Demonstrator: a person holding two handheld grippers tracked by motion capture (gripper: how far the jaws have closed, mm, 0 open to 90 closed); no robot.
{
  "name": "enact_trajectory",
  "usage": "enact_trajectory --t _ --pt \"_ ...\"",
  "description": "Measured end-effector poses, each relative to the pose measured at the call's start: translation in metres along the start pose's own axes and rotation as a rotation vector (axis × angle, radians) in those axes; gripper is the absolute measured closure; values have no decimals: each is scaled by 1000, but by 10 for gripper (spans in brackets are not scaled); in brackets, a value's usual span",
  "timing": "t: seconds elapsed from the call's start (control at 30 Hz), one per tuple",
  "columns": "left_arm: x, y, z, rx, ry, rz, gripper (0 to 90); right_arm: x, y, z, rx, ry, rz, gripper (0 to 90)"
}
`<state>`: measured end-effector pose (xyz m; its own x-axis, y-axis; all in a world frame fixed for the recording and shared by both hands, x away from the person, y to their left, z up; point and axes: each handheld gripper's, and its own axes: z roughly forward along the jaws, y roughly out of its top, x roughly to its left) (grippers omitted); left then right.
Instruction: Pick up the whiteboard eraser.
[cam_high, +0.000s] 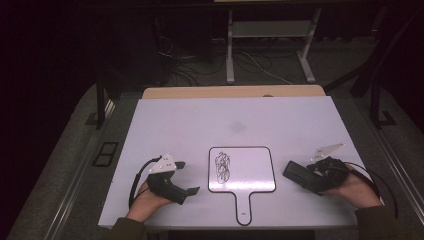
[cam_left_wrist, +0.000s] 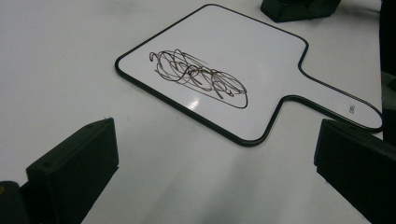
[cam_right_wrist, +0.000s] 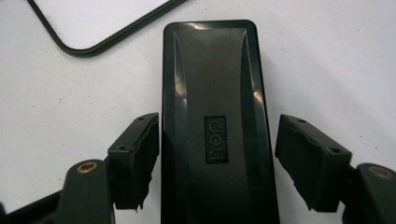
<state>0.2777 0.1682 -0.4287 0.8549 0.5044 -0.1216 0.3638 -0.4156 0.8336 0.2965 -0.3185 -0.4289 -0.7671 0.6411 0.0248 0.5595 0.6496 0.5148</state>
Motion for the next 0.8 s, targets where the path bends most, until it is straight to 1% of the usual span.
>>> enact_trajectory --t 0.27,0.33,0.63,0.7,0.8 --pt "0 0 0 1 -1 1 0 0 0 2 18 16 -5 351" --pt "0 0 0 2 -1 1 0 0 0 3 19 12 -7 368" --pt "0 0 0 3 -1 1 0 0 0 3 17 15 -24 379" --pt "0 0 0 5 -3 4 0 -1 0 3 16 20 -29 380" --pt "0 0 1 5 -3 4 0 -3 1 2 24 34 -24 381"
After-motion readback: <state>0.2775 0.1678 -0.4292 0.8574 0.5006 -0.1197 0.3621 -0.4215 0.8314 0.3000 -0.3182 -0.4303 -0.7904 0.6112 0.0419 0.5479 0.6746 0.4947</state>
